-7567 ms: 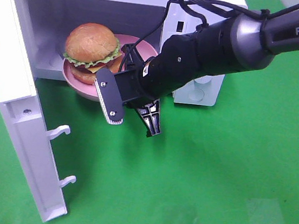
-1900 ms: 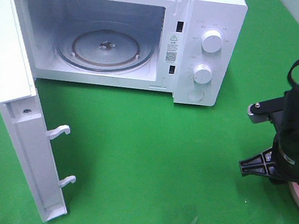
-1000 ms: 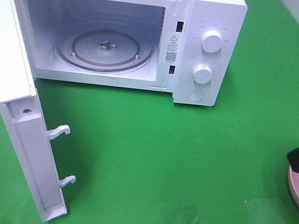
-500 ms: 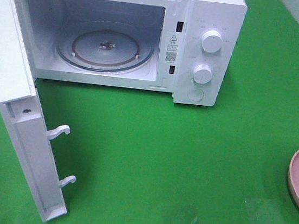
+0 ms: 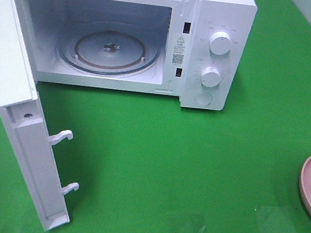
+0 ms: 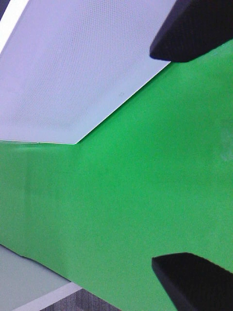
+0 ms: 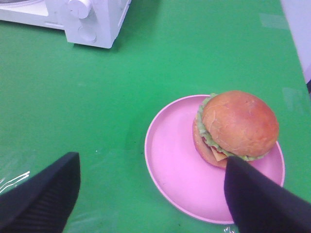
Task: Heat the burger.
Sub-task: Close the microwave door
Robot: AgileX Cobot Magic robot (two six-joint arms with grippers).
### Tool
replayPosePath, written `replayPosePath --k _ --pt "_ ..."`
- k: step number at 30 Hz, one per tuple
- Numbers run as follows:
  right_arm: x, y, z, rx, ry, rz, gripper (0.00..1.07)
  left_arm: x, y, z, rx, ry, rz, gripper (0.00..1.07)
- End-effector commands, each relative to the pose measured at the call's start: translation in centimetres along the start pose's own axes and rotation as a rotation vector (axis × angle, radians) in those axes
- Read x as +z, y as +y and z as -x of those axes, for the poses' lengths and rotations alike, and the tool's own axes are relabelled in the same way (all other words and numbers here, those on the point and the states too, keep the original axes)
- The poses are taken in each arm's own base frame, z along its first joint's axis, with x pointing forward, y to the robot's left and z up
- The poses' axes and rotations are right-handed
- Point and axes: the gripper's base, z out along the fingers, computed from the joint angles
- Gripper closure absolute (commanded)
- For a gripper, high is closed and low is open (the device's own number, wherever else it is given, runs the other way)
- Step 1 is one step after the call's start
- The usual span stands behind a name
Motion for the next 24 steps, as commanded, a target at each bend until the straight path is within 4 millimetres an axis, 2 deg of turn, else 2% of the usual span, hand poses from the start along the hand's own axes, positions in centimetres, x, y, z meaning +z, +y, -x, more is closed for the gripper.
replayPosePath --k 1,8,11,24 --pt "-0.5 0.0 -0.5 -0.002 -0.046 -0.022 0.31 -0.2 -0.1 -0.2 -0.006 -0.023 -0.003 0.07" --pt "-2.0 0.0 -1.5 0.060 -0.134 -0.079 0.31 -0.2 -0.1 -0.2 -0.006 -0.023 -0.003 0.07" --pt "-2.0 0.2 -2.2 0.068 -0.121 -0.075 0.31 -0.2 -0.1 -0.2 -0.006 -0.023 -0.003 0.07" --pt "-2.0 0.2 -2.2 0.075 -0.121 -0.072 0.31 -0.2 -0.1 -0.2 -0.006 -0.023 -0.003 0.07"
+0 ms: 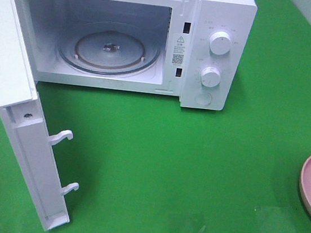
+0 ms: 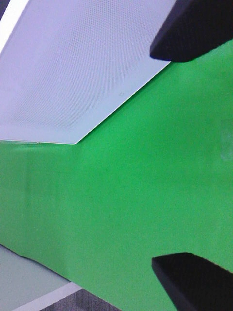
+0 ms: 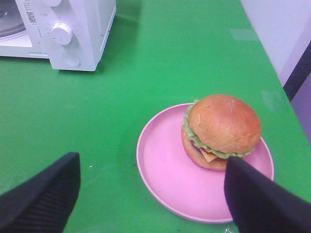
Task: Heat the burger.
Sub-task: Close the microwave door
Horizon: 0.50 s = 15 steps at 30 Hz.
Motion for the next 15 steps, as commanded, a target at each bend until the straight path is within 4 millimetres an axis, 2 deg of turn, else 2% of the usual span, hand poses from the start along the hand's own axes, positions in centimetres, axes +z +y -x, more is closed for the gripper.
replayPosePath --k 1,15 --pt "-0.30 -0.02 -0.21 -0.004 -0.020 -0.005 0.31 -0.16 -0.06 -0.17 -0.006 -0.023 -0.003 0.07" --pt "-0.30 -0.02 -0.21 -0.004 -0.020 -0.005 0.31 -0.16 -0.06 -0.17 -0.006 -0.023 -0.003 0.07"
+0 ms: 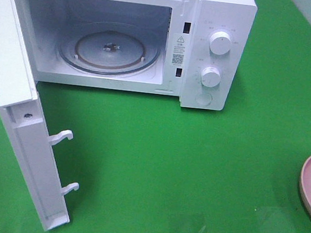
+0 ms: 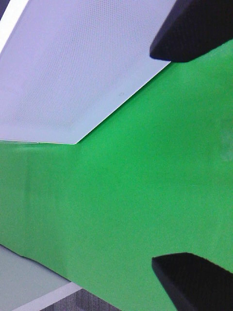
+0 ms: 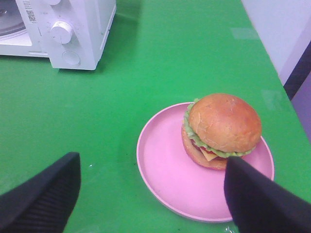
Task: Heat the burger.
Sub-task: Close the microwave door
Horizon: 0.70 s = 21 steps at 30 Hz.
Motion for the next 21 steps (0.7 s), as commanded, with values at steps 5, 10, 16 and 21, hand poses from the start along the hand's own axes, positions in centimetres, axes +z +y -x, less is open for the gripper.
replayPosePath --k 5,10,16,21 --pt "-0.32 -0.02 -0.17 -0.004 -0.023 -0.005 0.31 -0.16 -0.06 -0.17 -0.006 -0.023 -0.003 0.07" --pt "-0.32 -0.02 -0.17 -0.004 -0.023 -0.005 0.31 -0.16 -0.06 -0.17 -0.006 -0.023 -0.003 0.07" --pt "-0.32 -0.02 -0.17 -0.004 -0.023 -0.005 0.31 -0.16 -0.06 -0.17 -0.006 -0.023 -0.003 0.07" --pt "-0.32 -0.02 -0.17 -0.004 -0.023 -0.005 0.31 -0.16 -0.02 -0.17 -0.008 -0.023 0.002 0.07"
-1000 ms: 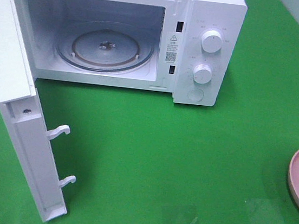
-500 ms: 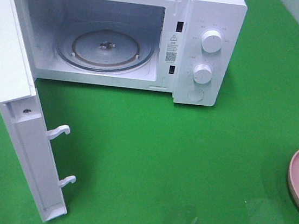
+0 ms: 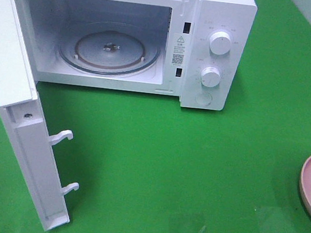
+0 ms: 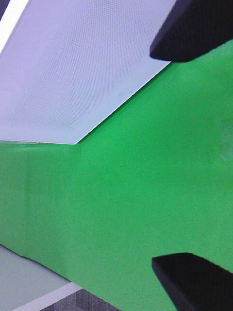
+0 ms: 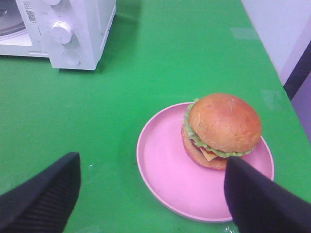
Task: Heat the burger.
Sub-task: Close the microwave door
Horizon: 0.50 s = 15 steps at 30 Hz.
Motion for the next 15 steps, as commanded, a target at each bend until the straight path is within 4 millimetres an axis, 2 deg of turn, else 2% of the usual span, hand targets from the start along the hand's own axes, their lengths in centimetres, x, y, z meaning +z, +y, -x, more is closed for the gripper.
replayPosePath --k 1,9,11,12,13,14,15 --pt "-0.3 0.0 -0.2 -0.004 -0.023 -0.005 0.31 -0.2 0.0 -0.2 -0.016 -0.024 0.000 0.07" --pt "-0.3 0.0 -0.2 -0.004 -0.023 -0.005 0.31 -0.4 0.1 1.7 -0.032 -0.078 0.014 0.15" --pt "-0.3 0.0 -0.2 -0.004 -0.023 -0.005 0.31 0.8 0.3 2.7 -0.030 -0.053 0.023 0.24" --pt "-0.3 0.0 -0.2 -0.004 -0.023 -0.005 0.31 0.8 0.3 2.7 -0.030 -0.053 0.023 0.24" --pt "-0.3 0.0 -0.2 -0.004 -0.023 -0.005 0.31 1.4 0.3 3.2 -0.035 -0.049 0.022 0.32" --pt "-0.3 0.0 -0.2 -0.004 -0.023 -0.005 0.31 1.4 0.3 3.2 -0.035 -0.049 0.022 0.32" --pt "-0.3 0.0 -0.2 -0.004 -0.023 -0.005 0.31 1.9 0.4 3.6 -0.038 -0.043 0.023 0.41"
